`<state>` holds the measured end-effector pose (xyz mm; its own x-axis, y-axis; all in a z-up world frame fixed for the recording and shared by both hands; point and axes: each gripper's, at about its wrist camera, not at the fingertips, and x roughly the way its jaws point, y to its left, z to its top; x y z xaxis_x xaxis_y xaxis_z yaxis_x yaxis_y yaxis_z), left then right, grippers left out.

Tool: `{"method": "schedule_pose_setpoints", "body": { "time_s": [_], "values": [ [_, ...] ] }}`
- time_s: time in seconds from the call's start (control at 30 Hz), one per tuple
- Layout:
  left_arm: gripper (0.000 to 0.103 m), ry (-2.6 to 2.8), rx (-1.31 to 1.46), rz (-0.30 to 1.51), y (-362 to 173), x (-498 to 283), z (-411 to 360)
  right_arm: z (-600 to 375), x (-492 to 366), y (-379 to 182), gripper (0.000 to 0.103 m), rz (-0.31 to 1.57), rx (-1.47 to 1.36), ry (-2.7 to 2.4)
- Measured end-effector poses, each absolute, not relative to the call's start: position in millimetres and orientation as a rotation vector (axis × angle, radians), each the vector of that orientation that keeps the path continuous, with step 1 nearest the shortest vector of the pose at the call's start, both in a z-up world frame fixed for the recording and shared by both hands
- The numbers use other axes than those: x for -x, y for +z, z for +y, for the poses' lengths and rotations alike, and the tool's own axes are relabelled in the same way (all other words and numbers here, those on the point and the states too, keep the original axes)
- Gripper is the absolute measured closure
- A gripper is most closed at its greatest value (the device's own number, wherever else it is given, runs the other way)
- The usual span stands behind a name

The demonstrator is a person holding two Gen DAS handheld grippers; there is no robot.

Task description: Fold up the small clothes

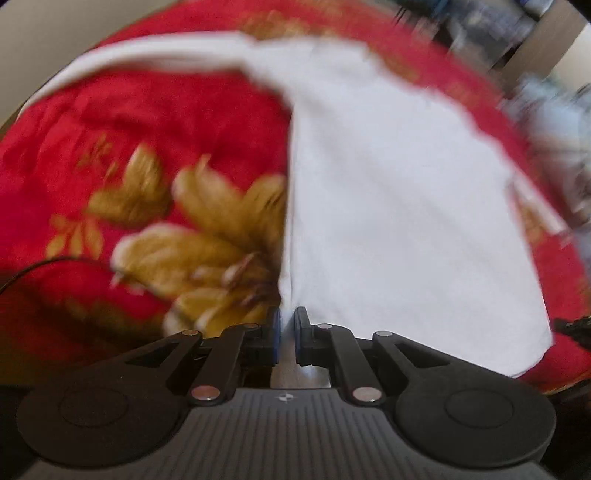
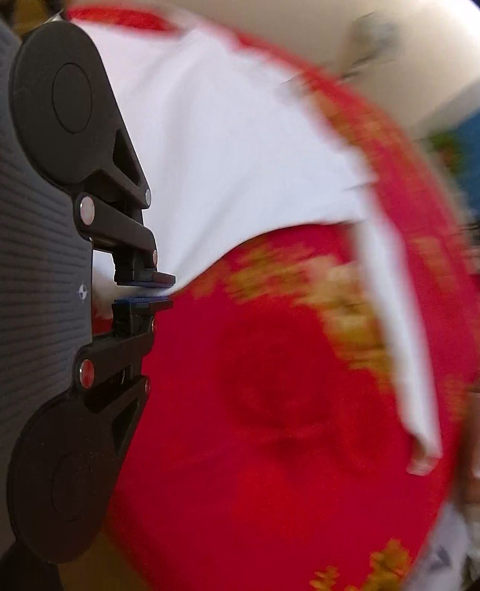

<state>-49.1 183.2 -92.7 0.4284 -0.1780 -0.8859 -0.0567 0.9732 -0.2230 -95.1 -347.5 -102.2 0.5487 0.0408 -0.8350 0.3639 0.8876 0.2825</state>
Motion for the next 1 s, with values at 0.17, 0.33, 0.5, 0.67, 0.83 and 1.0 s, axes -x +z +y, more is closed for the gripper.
{"method": "schedule_pose_setpoints", "body": {
  "time_s": [0.17, 0.33, 0.5, 0.67, 0.83, 1.0],
  "values": [
    [0.090, -0.204, 0.190, 0.961, -70.3, 56.5, 162.4, -343.1, 92.4, -91.0, 0.087, 0.841, -0.427, -0.211],
    [0.086, -0.203, 0.154, 1.236, -123.2, 32.0, 144.9, -329.1, 71.6, -128.0, 0.062, 1.031, -0.398, -0.157],
    [0.083, -0.208, 0.171, 0.938, -67.2, 26.1, 154.7, -324.1, 76.5, -97.7, 0.062, 0.866, -0.380, -0.152],
    [0.082, -0.119, 0.150, 0.602, 7.7, 0.3, 174.7, -316.5, 70.1, -27.8, 0.062, 0.564, -0.347, -0.073],
    [0.073, 0.040, 0.238, 0.456, 74.7, -56.3, 243.0, -322.8, 38.1, 54.9, 0.050, 0.342, -0.301, 0.014],
    [0.073, 0.148, 0.346, 0.493, 65.9, -129.3, 314.6, -324.1, -17.7, 83.0, 0.047, 0.291, -0.269, 0.061]
  ]
}}
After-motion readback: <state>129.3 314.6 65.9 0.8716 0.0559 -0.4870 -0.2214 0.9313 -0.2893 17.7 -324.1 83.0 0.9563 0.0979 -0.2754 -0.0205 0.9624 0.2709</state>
